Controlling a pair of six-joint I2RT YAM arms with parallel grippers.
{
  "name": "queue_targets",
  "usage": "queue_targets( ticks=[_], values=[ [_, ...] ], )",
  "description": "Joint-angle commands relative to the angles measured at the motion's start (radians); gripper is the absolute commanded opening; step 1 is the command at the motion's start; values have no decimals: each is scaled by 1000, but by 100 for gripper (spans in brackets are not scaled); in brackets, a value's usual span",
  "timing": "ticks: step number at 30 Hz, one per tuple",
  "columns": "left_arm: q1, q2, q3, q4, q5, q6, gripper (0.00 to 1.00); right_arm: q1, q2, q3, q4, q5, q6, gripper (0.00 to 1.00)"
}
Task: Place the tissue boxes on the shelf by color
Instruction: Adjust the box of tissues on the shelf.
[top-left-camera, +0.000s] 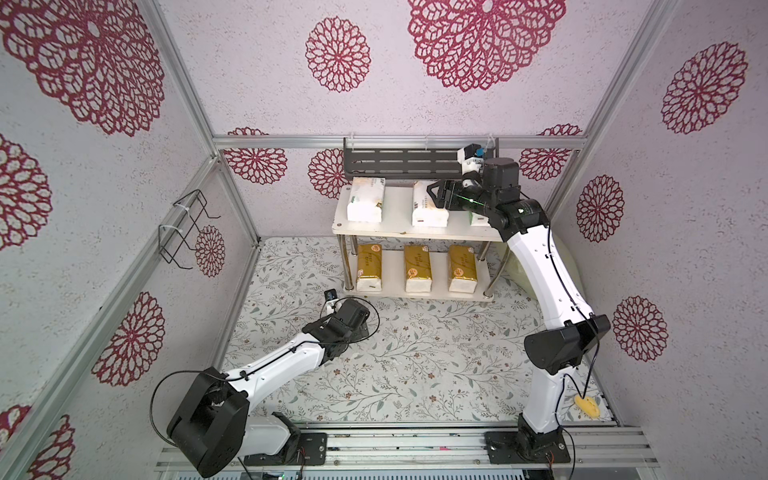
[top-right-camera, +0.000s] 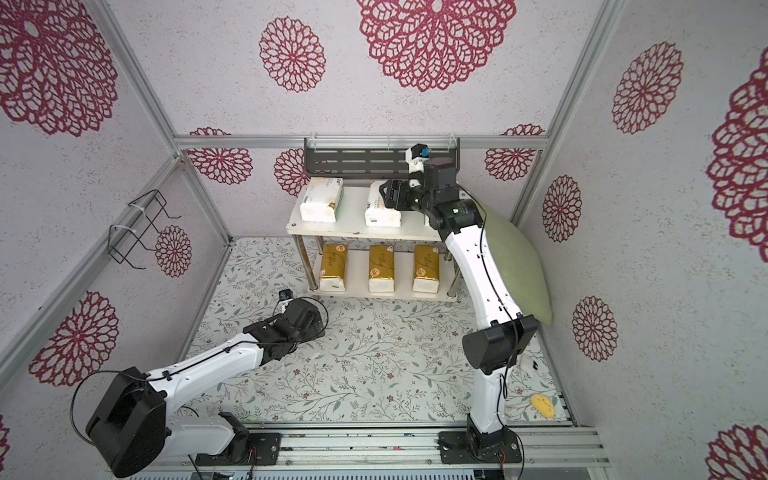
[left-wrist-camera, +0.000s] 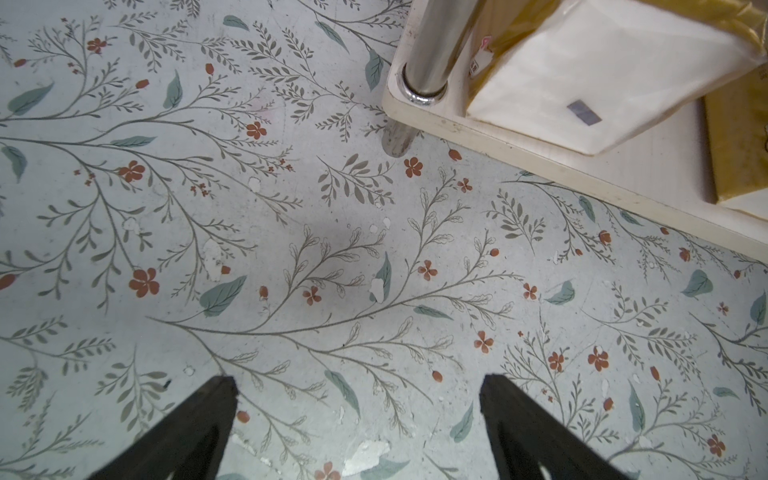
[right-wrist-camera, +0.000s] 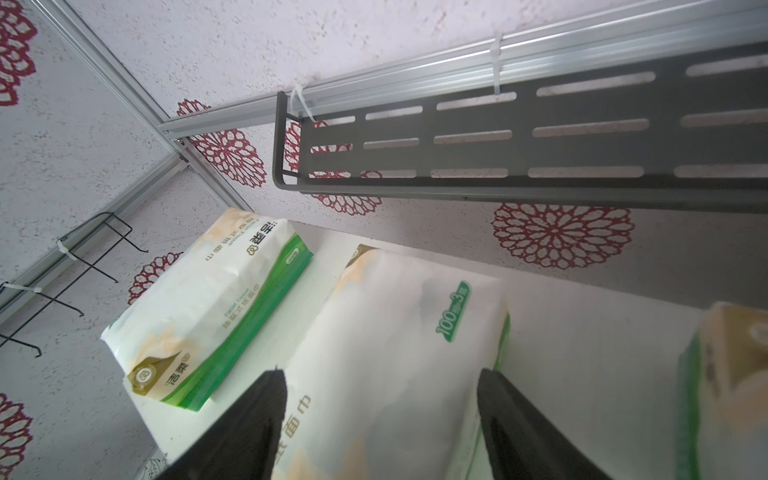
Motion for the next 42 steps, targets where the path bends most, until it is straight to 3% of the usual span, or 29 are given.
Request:
queue_targets(
  ticks=[1,7,23,30,35,39,42],
  values=[
    [-8,-12,6,-8,-12,-1,99,-5,-1,33,14,-16,23,79],
    [-7,-6,11,-4,-10,1,99,3,52,136,-78,10,24,78],
    [-7,-14,-6,-1,-12,-5,99,28,82,137,-60,20,41,76],
    [-7,-17,-14,3,-14,-6,99,82,68,127,-72,150,38,76],
    [-6,-21,-22,10,-11,-9,99,121,26,35,-32,258,57,76],
    [-5,-28,-30,14,-12,-9,99,126,-29,-100,57,288,85,76],
    [-4,-34,-37,13,-14,-8,99,126,-32,-116,69,307,87,76]
  ],
)
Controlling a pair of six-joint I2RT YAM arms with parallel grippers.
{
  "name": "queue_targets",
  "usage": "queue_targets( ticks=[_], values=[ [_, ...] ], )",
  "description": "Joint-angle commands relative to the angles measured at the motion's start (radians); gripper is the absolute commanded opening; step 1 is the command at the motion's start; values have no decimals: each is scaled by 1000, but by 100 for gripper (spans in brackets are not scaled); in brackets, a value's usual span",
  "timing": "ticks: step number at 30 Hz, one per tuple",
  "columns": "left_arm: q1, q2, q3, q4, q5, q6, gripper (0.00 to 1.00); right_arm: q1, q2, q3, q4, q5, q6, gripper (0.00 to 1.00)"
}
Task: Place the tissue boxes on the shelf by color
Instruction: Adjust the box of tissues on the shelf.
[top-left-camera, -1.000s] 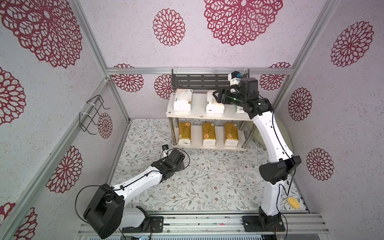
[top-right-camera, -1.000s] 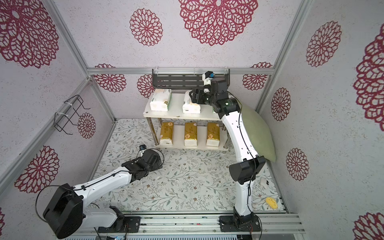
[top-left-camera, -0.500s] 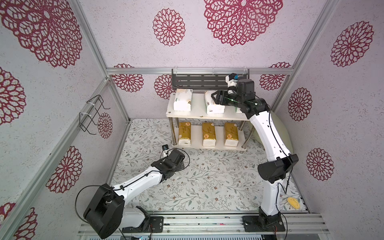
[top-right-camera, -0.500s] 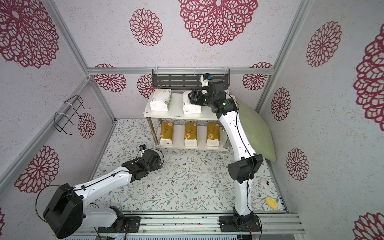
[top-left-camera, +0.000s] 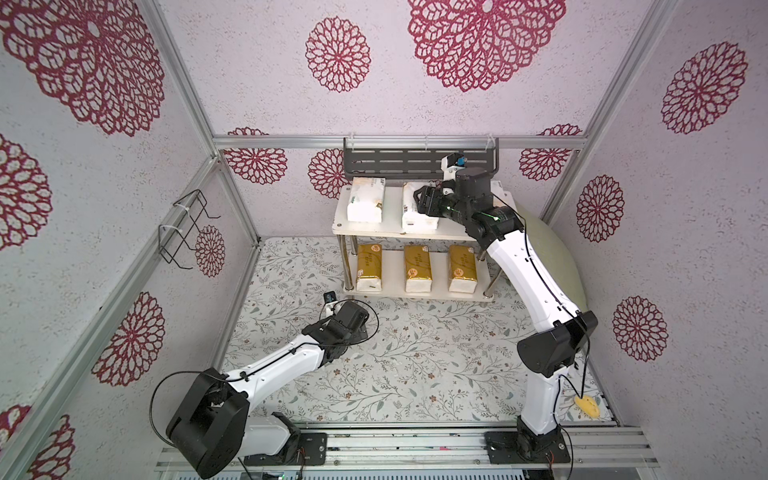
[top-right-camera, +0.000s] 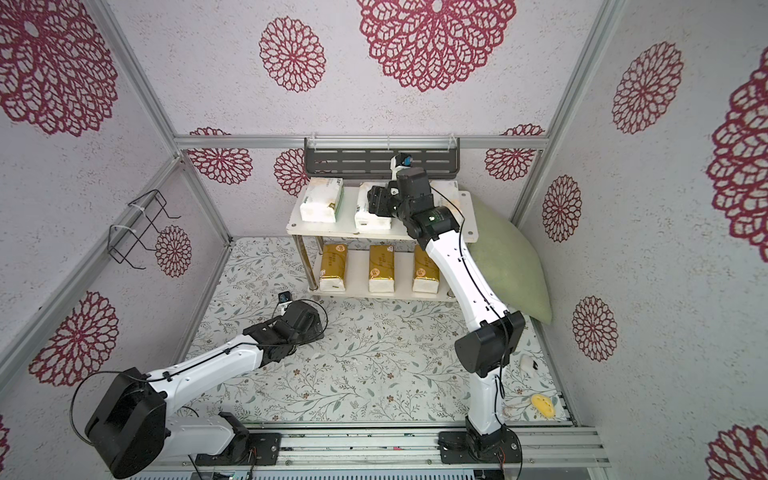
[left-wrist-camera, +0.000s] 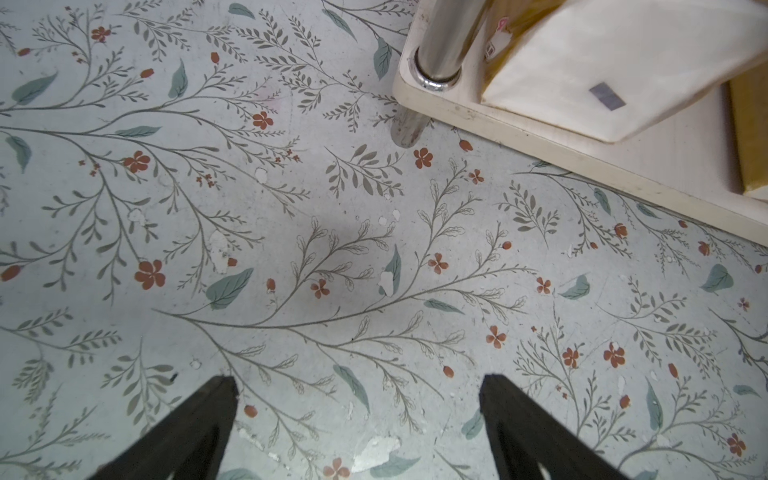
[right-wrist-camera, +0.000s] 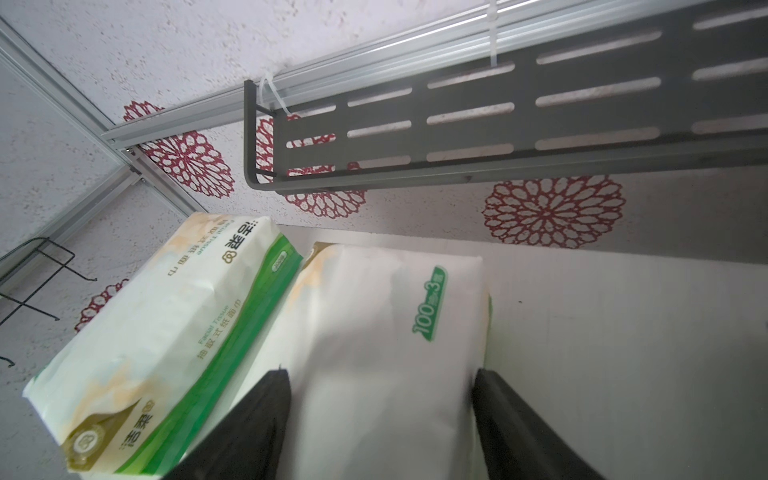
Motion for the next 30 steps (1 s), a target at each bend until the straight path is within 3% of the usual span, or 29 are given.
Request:
queue_targets(
  ticks=[1,10,30],
  values=[
    [-4,-28,-13,8,-13,-6,99,1,-23,-20,-14,54,17,76],
    [0,-34,-16,8,-13,-6,99,-9,20,59,-63,66,11,75],
    [-1,-32,-7,1,-13,-7,99,-51,53,115,-74,-50,-29,74]
  ],
)
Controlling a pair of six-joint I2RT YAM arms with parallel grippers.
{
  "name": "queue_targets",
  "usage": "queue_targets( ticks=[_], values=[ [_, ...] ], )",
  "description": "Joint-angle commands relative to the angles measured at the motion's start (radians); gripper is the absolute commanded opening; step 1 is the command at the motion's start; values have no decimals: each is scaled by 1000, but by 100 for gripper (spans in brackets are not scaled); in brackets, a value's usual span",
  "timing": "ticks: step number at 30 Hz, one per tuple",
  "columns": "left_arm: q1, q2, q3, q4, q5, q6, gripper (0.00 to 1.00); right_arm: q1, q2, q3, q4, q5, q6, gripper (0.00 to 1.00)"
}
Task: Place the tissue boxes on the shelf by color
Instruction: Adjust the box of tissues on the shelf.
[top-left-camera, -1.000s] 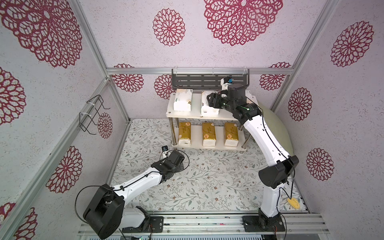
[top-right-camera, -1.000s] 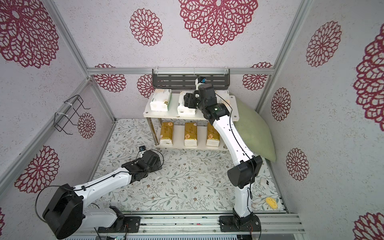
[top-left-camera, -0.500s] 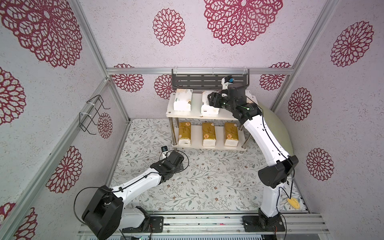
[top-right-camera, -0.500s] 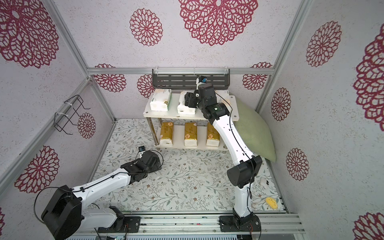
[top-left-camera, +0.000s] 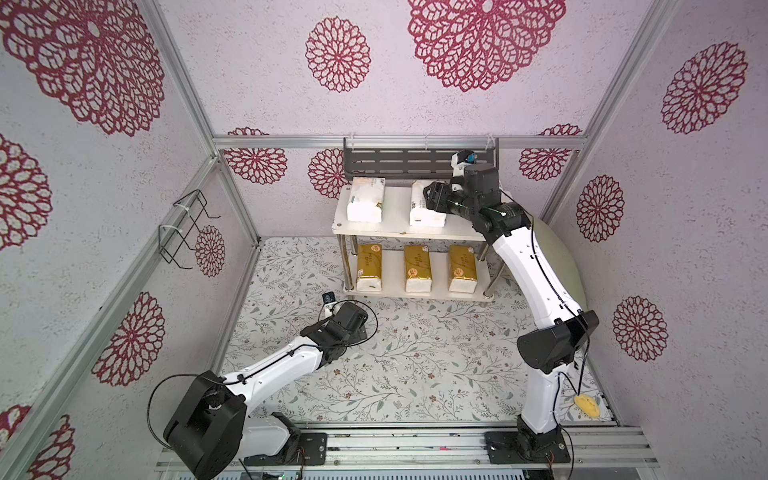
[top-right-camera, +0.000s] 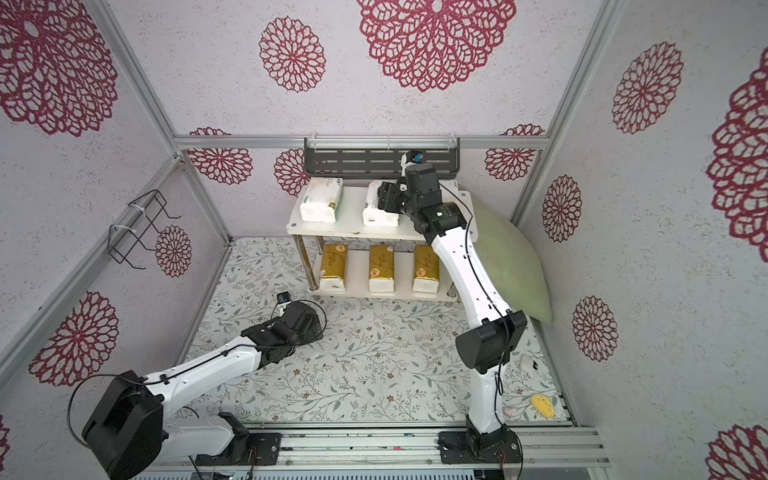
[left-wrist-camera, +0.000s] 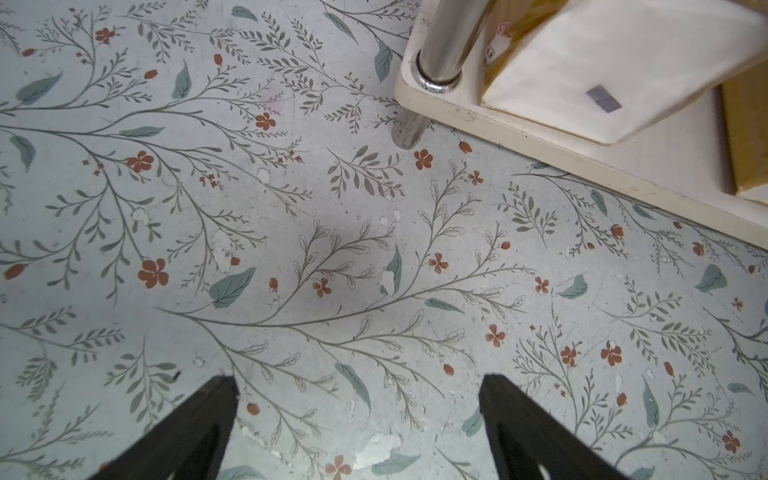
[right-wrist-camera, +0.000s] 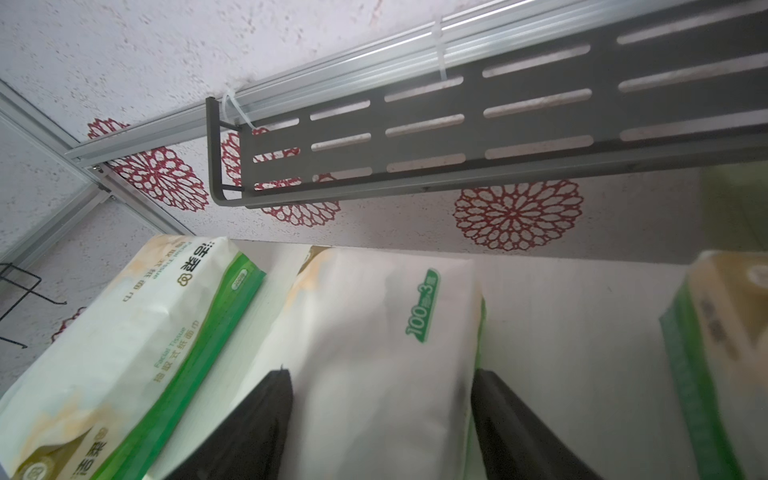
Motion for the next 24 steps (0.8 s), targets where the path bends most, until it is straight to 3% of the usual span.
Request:
queue_targets(
  ticks=[1,24],
  values=[
    [-1,-17,2,-2,-14,-6,99,-3,24,36,-7,-39,-29,75],
    [-1,-12,11,-4,-14,-4,99,-5,3,47,3,-53,-39,77]
  ],
)
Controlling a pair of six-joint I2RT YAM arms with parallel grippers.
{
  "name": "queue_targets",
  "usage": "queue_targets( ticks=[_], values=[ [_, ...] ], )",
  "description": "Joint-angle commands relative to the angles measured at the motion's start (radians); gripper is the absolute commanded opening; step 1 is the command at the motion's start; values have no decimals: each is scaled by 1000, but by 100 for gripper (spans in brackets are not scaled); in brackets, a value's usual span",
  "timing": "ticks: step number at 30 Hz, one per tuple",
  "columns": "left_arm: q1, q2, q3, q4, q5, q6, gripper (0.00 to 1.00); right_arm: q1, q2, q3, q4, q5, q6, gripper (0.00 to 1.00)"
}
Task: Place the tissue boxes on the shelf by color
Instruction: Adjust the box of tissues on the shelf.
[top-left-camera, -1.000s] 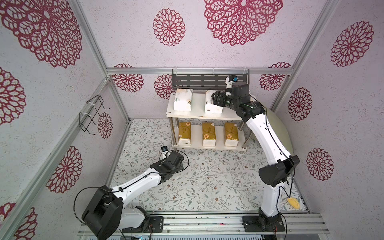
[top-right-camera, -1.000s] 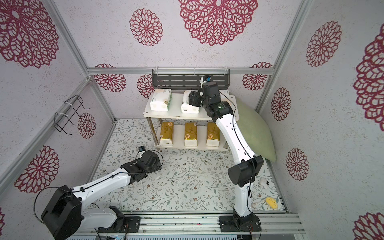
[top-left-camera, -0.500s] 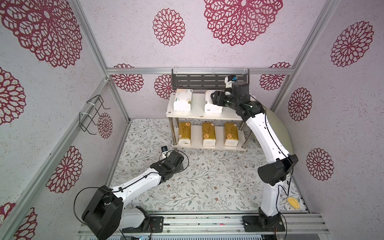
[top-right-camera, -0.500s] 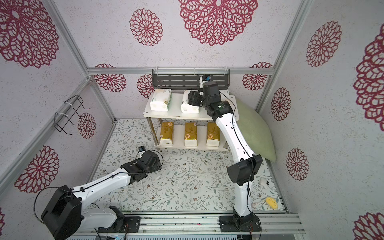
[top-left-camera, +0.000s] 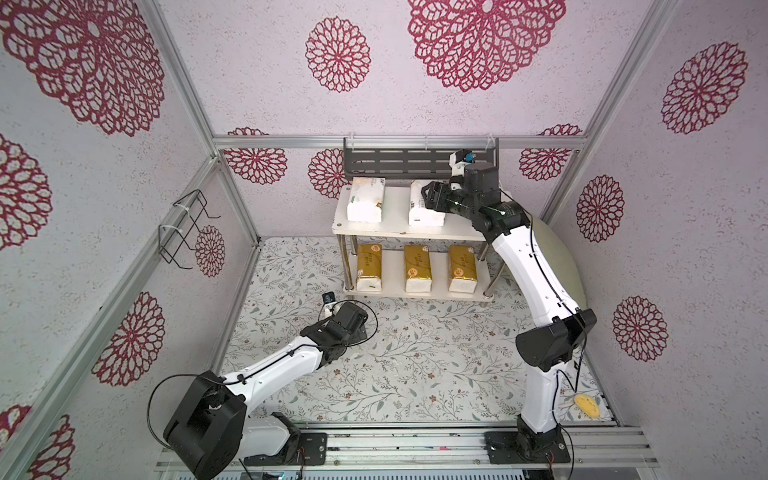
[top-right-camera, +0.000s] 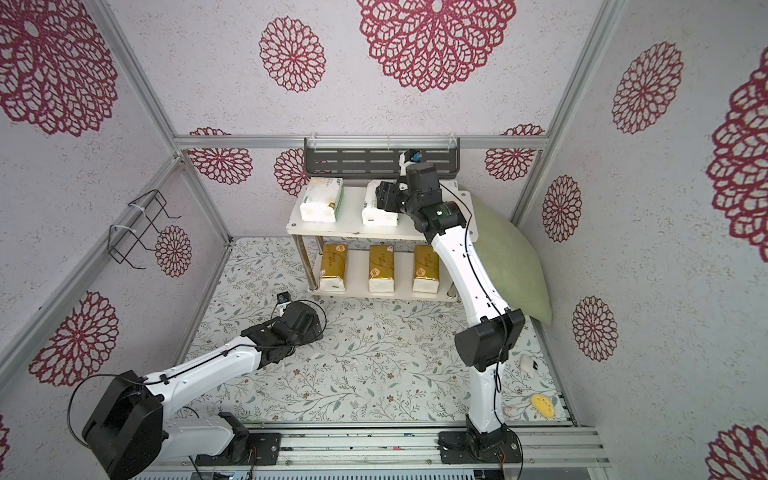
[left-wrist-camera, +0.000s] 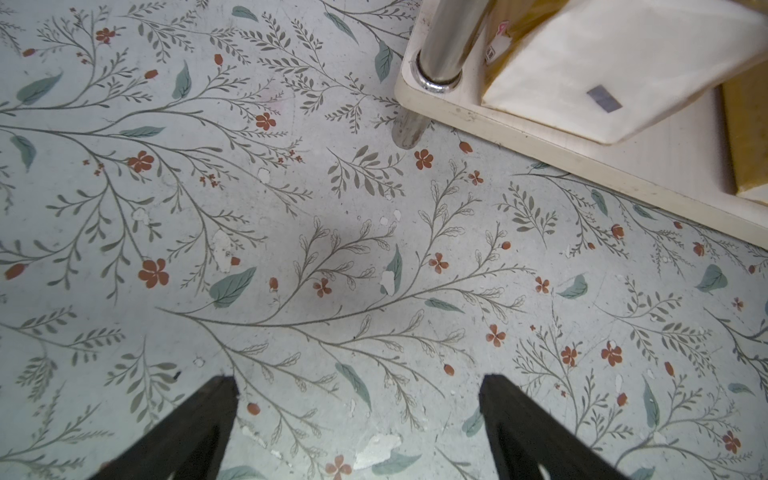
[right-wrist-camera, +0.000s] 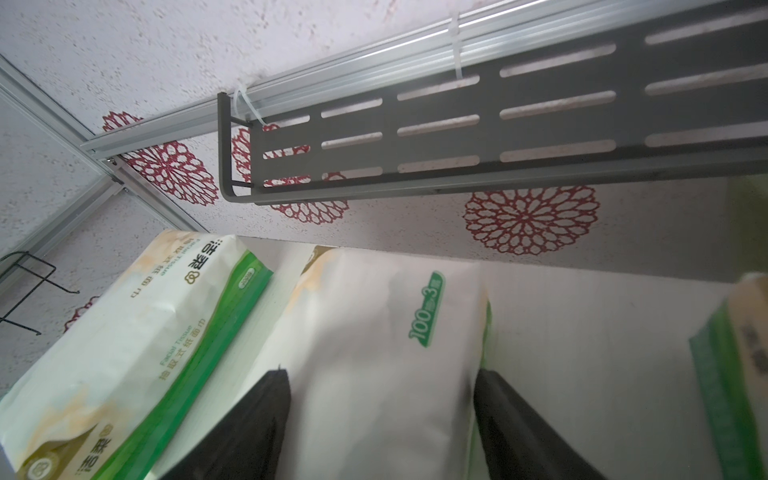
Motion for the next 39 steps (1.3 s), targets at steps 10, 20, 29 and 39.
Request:
queue_targets(
  ticks=[10,20,29,39],
  values=[
    [-1,-17,9,-6,-13,-6,99,-6,-33,28,38,-29,-34,83],
    [-1,-20,6,-6,-13,-7,99,-5,-61,29,62,-23,-53,86],
    [-2,-22,9,-7,-15,-9,99,-5,-95,28,58,-2,-85,88],
    [-4,-47,12,-12,-35,-8,99,-4,-253,-146,95,27,-143,93]
  ],
)
